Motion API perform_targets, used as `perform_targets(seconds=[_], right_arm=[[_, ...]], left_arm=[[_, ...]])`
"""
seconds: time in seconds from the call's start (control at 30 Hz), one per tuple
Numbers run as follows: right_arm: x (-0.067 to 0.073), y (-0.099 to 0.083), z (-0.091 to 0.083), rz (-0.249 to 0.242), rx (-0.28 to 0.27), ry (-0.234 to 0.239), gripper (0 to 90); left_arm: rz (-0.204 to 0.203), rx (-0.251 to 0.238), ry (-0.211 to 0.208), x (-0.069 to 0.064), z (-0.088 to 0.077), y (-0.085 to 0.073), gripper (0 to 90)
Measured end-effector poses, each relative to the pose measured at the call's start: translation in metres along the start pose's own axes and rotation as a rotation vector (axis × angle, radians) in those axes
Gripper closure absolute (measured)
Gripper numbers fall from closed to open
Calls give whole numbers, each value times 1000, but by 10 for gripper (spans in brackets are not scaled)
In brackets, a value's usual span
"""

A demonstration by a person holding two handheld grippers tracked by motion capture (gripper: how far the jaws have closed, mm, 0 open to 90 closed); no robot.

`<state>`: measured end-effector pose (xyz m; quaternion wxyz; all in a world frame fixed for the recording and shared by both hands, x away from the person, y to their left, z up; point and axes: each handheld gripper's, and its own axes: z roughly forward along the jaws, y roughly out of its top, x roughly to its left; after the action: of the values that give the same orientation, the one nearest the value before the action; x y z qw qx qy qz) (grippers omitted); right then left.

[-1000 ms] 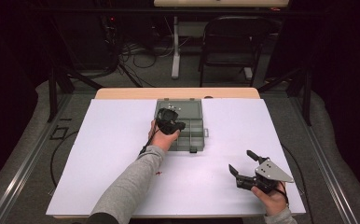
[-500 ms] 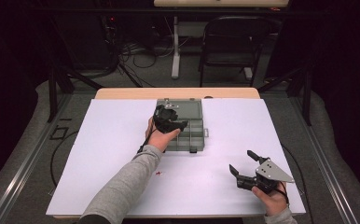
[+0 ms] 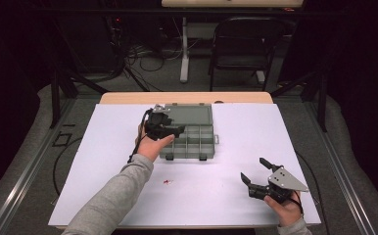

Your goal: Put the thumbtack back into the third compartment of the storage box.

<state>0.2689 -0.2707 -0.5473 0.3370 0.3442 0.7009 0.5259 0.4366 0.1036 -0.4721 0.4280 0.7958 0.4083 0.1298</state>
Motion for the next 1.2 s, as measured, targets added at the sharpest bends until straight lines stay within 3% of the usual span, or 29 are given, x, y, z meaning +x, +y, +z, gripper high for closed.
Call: perform_targets(seconds=[0.33, 0.8, 1.2], right_arm=[[1, 0, 0, -1, 2, -4, 153], [1, 0, 0, 0, -2, -2, 153], [2, 1, -1, 1, -9, -12, 146]], left_arm=[[6, -18, -9, 3, -33, -25, 333], [23, -61, -44, -5, -68, -72, 332], [45, -83, -44, -8, -85, -116, 338]])
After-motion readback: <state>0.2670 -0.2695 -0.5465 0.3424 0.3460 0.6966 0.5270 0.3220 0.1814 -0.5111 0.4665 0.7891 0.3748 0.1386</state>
